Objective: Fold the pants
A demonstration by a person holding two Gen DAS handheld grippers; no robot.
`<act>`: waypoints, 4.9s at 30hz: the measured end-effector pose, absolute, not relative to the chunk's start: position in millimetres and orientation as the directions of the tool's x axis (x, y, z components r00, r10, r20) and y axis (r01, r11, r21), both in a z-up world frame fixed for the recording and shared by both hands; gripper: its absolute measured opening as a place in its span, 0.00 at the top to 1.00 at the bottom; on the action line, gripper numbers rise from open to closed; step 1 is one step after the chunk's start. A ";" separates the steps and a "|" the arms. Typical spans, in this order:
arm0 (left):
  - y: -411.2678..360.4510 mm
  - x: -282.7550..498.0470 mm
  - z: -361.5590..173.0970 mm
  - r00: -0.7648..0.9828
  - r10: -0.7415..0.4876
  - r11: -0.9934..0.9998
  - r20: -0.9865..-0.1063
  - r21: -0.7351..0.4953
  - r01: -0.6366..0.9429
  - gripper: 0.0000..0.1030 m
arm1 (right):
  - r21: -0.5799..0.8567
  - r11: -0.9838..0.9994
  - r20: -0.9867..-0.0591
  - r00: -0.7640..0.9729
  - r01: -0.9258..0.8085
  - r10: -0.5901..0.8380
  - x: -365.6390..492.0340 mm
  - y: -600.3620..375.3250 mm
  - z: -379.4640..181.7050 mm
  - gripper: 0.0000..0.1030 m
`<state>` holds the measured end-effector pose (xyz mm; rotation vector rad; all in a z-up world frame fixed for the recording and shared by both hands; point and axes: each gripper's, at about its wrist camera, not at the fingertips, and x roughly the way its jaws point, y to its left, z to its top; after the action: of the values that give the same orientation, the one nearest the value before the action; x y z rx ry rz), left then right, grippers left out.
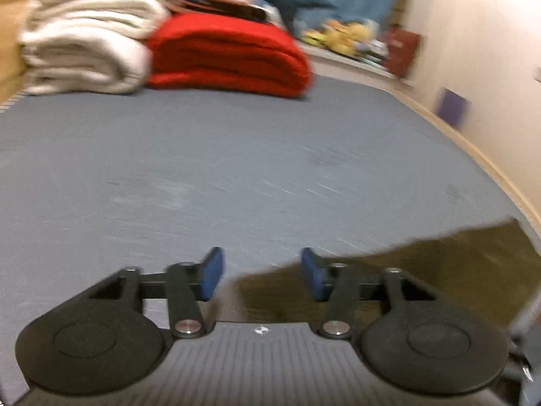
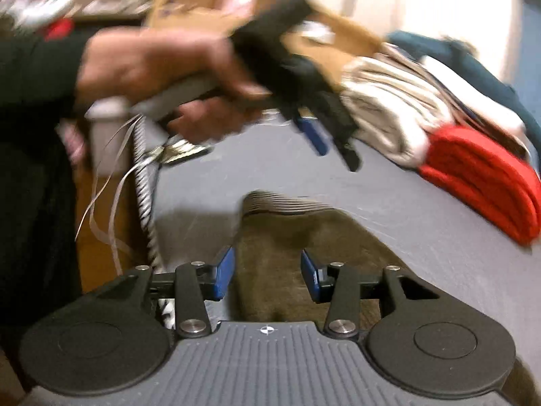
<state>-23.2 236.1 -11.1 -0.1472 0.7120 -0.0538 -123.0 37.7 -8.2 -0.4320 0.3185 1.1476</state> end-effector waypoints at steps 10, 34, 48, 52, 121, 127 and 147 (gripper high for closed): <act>187.8 -3.1 -47.9 0.622 0.097 0.990 -0.777 0.137 0.018 0.82 | 0.076 0.571 -0.668 0.383 -0.817 0.638 -68.9 3.0 -36.8 0.48; 18.9 118.1 -131.3 0.591 -0.160 0.961 -0.791 0.011 0.275 0.98 | 0.070 0.976 -0.645 0.737 -0.206 0.202 131.6 -103.4 -80.0 0.55; -6.1 114.5 -112.8 0.602 -0.303 0.920 -0.739 -0.060 0.388 0.92 | 0.168 0.984 -0.547 0.824 -0.062 0.146 100.3 -163.8 -35.9 0.51; -20.2 126.0 -119.5 0.579 -0.212 0.948 -0.788 -0.023 0.316 0.93 | 0.210 0.977 -0.511 0.847 -0.038 0.143 75.0 -214.8 -4.6 0.48; 66.4 55.1 -62.1 0.648 -0.144 0.986 -0.748 -0.164 0.029 0.44 | -0.437 0.623 -0.607 0.724 -0.649 0.329 -92.9 -79.8 -94.0 0.74; 57.2 68.7 -72.4 0.617 -0.306 0.941 -0.725 -0.329 0.079 0.44 | -0.304 0.640 -0.582 0.669 -0.706 0.462 -102.3 -88.4 -63.9 0.72; 35.8 110.4 -82.4 0.602 -0.378 0.906 -0.703 -0.415 0.084 0.45 | -0.204 0.654 -0.600 0.621 -0.729 0.505 -57.5 -90.6 -54.3 0.86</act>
<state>110.4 35.8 -82.4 -0.3596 0.8886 -0.2739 -57.5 -90.6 -54.3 -0.4589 0.5324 0.7378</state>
